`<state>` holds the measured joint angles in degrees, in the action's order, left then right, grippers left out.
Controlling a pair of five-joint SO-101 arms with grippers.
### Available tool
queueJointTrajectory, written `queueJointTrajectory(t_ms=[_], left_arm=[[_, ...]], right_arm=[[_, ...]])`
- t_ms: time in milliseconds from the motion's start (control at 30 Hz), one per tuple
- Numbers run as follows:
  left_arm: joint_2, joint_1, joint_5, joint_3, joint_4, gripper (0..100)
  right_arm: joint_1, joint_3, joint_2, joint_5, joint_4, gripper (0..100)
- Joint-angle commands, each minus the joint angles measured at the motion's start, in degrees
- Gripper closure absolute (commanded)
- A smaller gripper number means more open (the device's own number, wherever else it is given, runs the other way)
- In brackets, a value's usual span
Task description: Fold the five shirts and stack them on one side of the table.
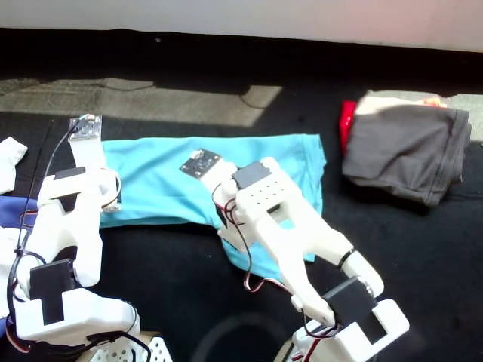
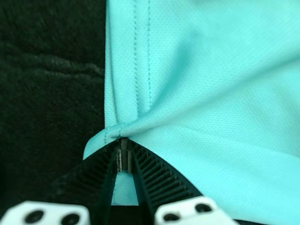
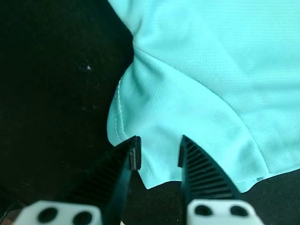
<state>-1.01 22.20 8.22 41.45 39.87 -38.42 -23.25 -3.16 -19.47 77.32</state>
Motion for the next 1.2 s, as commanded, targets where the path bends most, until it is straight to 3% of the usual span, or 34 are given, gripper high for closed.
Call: queueJointTrajectory(t_ms=[0, 133, 367, 433, 567, 900, 1167], left_arm=[[-0.8, -0.9, -0.2, 0.1, -0.6, 99], [-0.8, -0.9, -0.2, 0.1, -0.6, 99], [-0.8, -0.9, -0.2, 0.1, -0.6, 99], [-0.8, -0.9, -0.2, 0.1, -0.6, 99], [-0.8, -0.9, -0.2, 0.1, -0.6, 99], [-0.8, -0.9, -0.2, 0.1, -0.6, 99], [-0.8, -0.9, -0.2, 0.1, -0.6, 99]], right_arm=[[2.1, 2.8, -2.9, -0.7, 0.5, 81.5], [7.3, 2.4, -2.2, -0.7, -1.7, 81.6], [27.3, 3.0, -1.6, 0.8, -25.5, 99.5], [30.0, 7.3, 0.6, 4.9, -27.4, 97.3], [31.3, 19.8, 10.9, 10.9, -25.5, 93.8], [31.3, 54.3, 38.8, 11.3, -5.7, 93.8], [35.7, 77.7, 56.0, 11.1, -4.7, 93.8]])
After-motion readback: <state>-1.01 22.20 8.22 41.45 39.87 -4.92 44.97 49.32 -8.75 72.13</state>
